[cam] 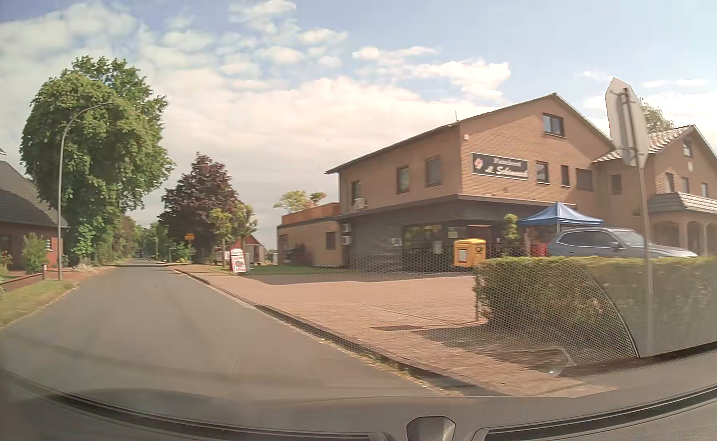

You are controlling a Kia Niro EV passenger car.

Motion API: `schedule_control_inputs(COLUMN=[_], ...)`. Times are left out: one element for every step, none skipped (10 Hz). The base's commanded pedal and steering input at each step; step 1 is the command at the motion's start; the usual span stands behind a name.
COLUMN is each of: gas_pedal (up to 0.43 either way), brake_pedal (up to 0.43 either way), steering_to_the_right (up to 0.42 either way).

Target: Follow the waypoints while adhering to traffic rules and regulations

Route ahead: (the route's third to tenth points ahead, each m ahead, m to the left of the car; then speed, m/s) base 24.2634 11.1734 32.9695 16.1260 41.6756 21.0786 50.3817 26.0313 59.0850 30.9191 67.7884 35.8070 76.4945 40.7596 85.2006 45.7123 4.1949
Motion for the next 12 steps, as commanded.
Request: schedule_control_inputs(gas_pedal=[0.260,0.260,0.260,0.260,0.268,0.280,0.287,0.287,0.299,0.299,0.311,0.311], brake_pedal=[0.000,0.006,0.006,0.006,0.006,0.006,0.006,0.006,0.006,0.006,0.006,0.006], steering_to_the_right=[-0.561,-0.522,-0.462,-0.408,-0.352,-0.314,-0.265,-0.216,-0.181,-0.139,-0.106,-0.082])
